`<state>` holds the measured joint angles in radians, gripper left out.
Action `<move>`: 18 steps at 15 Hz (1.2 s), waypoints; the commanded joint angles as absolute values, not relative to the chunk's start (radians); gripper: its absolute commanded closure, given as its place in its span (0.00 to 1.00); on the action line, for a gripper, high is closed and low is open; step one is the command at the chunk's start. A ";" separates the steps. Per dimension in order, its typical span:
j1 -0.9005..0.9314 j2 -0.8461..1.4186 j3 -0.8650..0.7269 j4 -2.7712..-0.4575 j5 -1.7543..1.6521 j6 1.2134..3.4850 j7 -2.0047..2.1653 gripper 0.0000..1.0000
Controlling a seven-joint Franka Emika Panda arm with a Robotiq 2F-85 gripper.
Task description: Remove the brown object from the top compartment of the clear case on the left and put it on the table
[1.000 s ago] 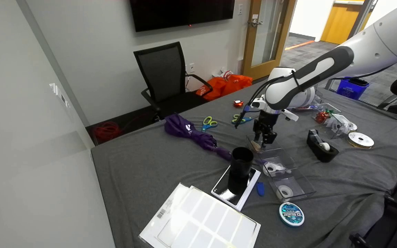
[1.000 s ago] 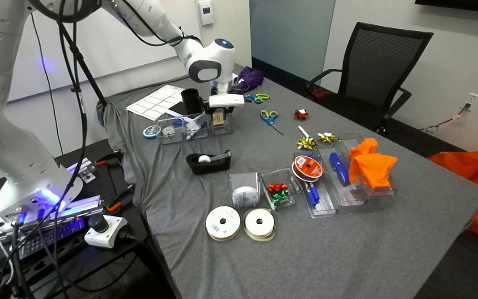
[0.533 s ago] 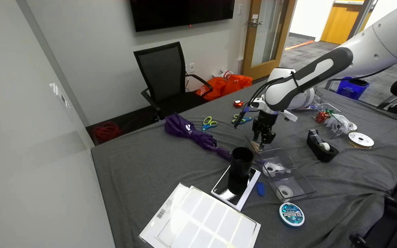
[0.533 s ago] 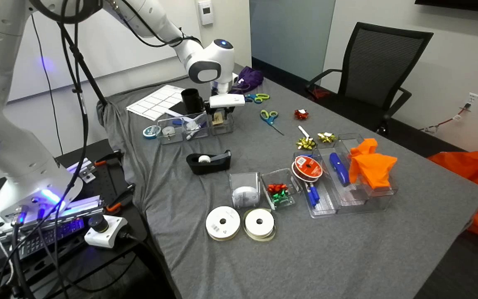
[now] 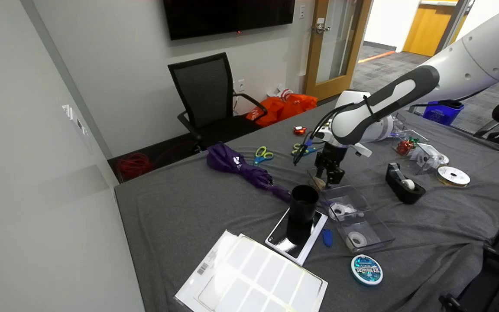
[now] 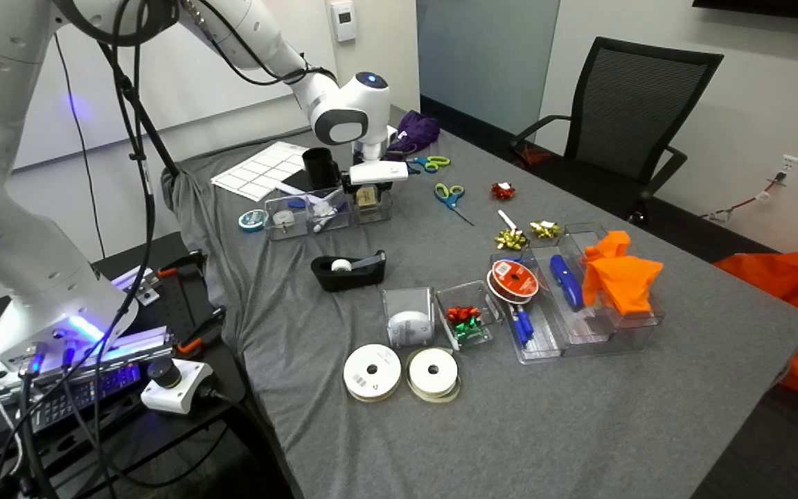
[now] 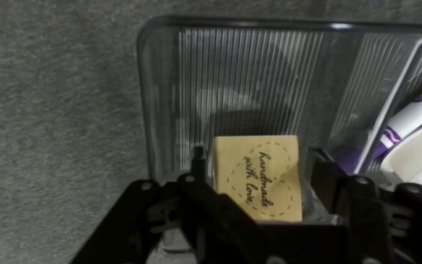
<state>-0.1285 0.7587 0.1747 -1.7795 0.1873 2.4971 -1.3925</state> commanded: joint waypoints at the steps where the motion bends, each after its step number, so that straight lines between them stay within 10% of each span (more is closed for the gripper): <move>1: -0.161 0.785 0.208 -1.780 0.179 2.532 -1.413 0.61; 18: -0.204 0.519 0.239 -1.997 0.208 2.455 -1.477 0.69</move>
<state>-0.1680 0.6267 0.2086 -1.8983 0.1816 2.4552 -1.4236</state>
